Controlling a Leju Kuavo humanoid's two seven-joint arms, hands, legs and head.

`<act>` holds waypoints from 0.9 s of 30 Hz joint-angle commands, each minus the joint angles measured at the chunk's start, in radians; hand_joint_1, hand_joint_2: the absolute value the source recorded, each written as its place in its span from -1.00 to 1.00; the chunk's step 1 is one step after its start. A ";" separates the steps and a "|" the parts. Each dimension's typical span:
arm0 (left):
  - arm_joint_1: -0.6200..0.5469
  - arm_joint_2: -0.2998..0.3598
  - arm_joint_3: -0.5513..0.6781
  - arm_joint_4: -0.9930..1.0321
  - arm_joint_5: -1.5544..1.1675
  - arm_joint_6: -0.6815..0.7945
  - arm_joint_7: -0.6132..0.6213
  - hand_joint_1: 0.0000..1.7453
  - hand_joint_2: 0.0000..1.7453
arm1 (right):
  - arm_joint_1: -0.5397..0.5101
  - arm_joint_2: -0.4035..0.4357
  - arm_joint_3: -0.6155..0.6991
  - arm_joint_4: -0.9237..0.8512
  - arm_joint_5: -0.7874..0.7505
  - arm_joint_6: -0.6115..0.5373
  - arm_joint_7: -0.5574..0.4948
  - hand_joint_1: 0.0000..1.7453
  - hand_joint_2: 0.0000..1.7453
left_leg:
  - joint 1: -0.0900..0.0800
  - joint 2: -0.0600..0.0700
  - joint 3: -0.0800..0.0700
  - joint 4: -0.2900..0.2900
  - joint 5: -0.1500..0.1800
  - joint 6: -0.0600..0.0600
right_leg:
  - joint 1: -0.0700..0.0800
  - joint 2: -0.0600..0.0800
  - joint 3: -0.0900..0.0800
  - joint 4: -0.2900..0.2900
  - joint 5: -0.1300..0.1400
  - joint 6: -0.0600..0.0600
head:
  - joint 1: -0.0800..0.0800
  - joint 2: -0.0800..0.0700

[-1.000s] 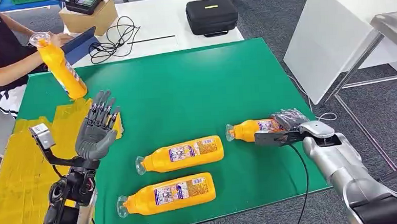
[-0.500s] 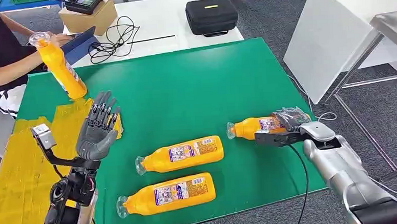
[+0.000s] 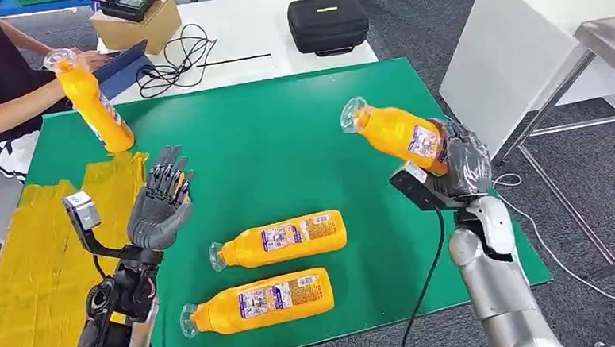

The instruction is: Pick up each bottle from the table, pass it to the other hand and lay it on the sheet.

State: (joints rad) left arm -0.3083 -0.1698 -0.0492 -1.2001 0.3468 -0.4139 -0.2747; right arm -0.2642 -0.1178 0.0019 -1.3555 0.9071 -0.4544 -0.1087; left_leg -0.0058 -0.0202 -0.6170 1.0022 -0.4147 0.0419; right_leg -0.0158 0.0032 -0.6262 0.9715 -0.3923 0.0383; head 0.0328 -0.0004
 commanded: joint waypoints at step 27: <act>-0.125 0.010 -0.311 0.021 0.037 0.024 0.046 -1.00 1.00 | -0.152 0.254 0.286 0.275 -0.796 0.436 -0.371 1.00 1.00 | 0.002 0.009 0.007 0.001 -0.003 -0.004 | 0.001 0.007 0.006 0.000 -0.002 -0.002 | 0.000 0.000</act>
State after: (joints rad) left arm -0.4174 -0.1934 -0.2712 -1.1692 0.3700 -0.4143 -0.2331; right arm -0.2868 0.0915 0.1559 -1.3116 0.1209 -0.0302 -0.4772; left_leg -0.0058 -0.0200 -0.6180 1.0022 -0.4133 0.0405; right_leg -0.0161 0.0034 -0.6266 0.9721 -0.3918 0.0385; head 0.0328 -0.0004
